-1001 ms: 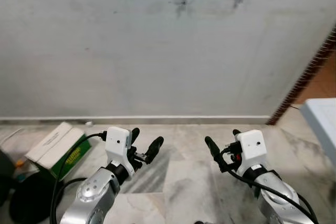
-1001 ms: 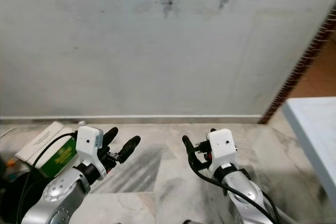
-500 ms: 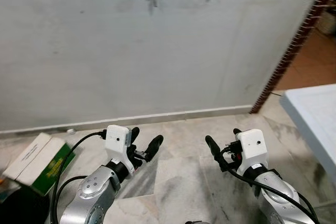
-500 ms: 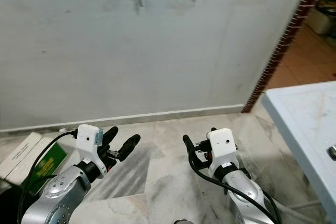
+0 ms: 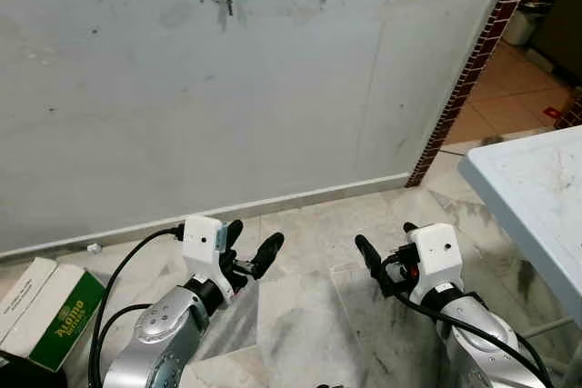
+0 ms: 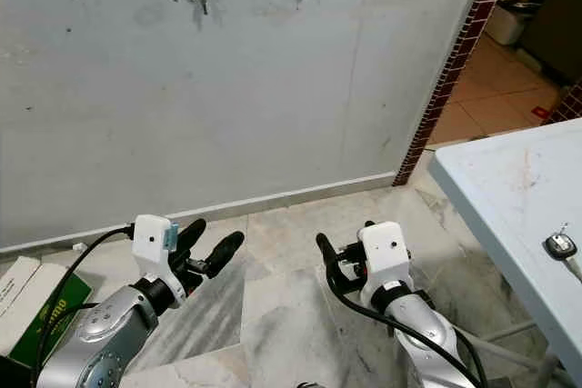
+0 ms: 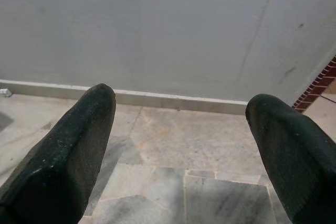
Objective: Hang keys on a hook
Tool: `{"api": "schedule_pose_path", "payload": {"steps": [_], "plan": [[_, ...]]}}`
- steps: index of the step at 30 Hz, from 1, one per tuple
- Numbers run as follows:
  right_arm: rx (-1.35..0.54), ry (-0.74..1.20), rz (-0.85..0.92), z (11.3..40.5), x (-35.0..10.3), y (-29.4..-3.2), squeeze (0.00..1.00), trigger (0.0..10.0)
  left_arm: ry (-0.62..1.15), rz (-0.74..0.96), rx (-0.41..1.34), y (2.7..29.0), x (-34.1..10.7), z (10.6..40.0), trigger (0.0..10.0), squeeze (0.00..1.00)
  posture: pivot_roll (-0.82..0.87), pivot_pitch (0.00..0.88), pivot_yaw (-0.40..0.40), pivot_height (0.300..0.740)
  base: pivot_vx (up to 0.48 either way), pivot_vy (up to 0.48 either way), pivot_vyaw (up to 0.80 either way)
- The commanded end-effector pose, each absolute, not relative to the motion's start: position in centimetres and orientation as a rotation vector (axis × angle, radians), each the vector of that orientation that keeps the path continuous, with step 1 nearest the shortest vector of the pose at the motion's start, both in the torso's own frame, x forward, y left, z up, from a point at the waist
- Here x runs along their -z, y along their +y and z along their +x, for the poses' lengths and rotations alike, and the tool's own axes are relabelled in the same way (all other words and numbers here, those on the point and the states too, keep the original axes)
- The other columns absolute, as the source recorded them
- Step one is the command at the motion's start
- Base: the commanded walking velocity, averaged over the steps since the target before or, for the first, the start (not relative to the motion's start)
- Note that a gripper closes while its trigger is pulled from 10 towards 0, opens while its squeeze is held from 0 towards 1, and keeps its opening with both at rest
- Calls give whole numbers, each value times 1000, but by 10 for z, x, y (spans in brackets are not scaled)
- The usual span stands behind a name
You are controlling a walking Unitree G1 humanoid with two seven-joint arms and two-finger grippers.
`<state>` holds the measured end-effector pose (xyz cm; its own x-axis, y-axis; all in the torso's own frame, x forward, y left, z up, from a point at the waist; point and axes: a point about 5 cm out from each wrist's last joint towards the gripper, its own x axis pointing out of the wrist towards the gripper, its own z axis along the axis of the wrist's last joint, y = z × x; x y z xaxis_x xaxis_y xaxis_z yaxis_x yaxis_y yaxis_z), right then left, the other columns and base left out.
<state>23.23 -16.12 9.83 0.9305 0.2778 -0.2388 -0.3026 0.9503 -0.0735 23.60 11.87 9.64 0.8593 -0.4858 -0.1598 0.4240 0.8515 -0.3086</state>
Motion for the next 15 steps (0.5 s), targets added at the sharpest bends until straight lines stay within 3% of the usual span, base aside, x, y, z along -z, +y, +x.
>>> {"api": "schedule_pose_path", "payload": {"steps": [1,15], "plan": [[-302,236,-114,232,-98,-161,0,10000,257,-274,488,120,-94,235,10000,0,-109,91,32,740,0,341,-800],[-296,237,-104,231,-97,-160,0,10000,268,-269,493,121,-93,235,10000,0,-108,96,36,740,0,343,-727]]}}
